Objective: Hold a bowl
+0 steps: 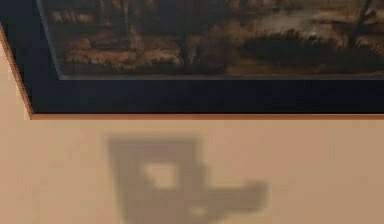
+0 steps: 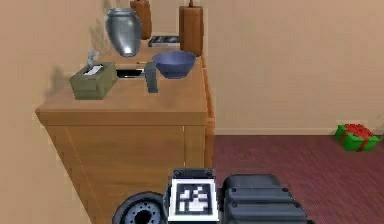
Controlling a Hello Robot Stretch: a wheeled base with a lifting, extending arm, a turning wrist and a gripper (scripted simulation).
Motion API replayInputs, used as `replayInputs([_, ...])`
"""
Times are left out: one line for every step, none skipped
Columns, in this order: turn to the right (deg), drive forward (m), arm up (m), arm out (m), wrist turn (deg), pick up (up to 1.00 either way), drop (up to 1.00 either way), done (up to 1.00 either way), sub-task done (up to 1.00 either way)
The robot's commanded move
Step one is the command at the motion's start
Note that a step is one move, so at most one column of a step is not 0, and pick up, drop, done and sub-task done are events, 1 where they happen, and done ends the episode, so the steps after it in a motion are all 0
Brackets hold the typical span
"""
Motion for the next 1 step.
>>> replayInputs([0.0, 0.0, 0.0, 0.5, 0.0, 0.0, 0.0, 0.0, 0.0])
